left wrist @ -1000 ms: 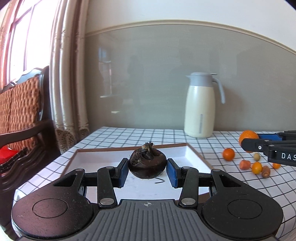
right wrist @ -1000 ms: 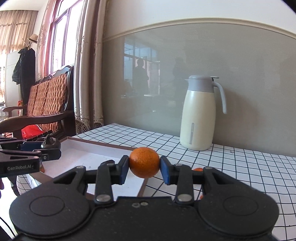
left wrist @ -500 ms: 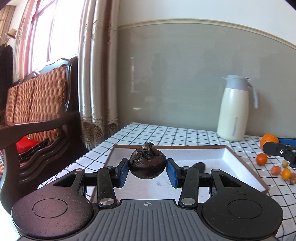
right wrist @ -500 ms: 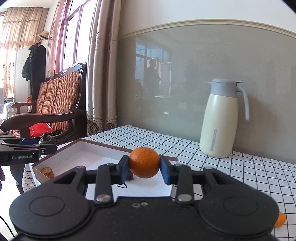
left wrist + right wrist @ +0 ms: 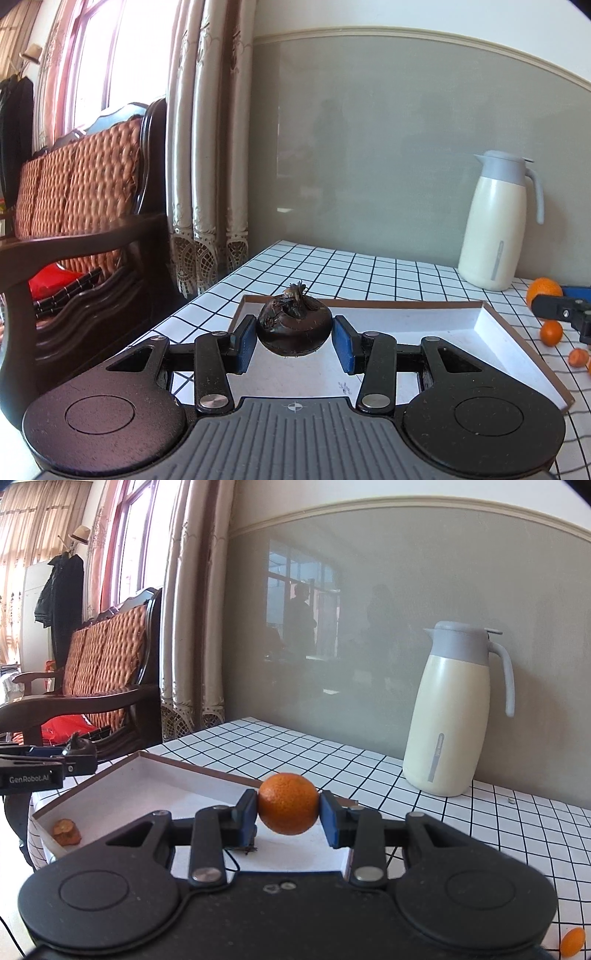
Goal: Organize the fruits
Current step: 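Lower both fruits into the box and open both tools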
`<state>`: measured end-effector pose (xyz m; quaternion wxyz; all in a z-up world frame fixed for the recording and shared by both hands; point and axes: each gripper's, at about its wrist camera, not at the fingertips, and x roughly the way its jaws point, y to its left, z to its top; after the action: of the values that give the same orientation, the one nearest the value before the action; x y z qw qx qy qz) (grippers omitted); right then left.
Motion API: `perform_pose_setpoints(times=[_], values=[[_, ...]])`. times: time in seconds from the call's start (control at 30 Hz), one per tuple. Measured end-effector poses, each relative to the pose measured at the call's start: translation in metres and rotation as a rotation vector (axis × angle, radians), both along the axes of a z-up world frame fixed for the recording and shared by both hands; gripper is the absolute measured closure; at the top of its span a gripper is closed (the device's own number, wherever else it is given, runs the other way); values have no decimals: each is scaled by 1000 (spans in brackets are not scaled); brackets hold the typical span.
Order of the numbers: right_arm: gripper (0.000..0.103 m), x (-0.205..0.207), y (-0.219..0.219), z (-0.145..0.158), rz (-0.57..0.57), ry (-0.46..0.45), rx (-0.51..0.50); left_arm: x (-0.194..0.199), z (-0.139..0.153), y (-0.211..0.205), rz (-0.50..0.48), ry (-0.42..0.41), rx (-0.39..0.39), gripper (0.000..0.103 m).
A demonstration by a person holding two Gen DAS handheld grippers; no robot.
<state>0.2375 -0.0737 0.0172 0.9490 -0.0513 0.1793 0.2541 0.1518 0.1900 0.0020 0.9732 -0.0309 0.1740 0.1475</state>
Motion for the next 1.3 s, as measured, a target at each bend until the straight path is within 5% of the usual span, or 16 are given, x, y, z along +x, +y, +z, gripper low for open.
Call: perform_pose_setpoints(times=[0.5,0.6,0.63,0.67,0.7,0.73,0.87,1.3], values=[[75,57,21,-8,0,90,-25,37,-8,24,63,68,-32,58],[72,73,30,-12,22,169,-76,44,-10,26,66,87,-27,58],[69,77,35,-16,7,170,-114,48,-12,25,69,105,-14,58],[45,76,35,-17,-27,131,-125,48,-14,23,79,102,-1,51],[5,71,32,-17,-60,74,-111,45,-15,21,96,86,11,34],[7,64,29,-17,-76,22,-86,40,-14,19,117,57,28,0],[6,63,29,-17,-71,16,-53,33,-9,19,132,2,21,0],[6,68,33,-21,-58,54,-28,31,-15,21,127,28,18,0]])
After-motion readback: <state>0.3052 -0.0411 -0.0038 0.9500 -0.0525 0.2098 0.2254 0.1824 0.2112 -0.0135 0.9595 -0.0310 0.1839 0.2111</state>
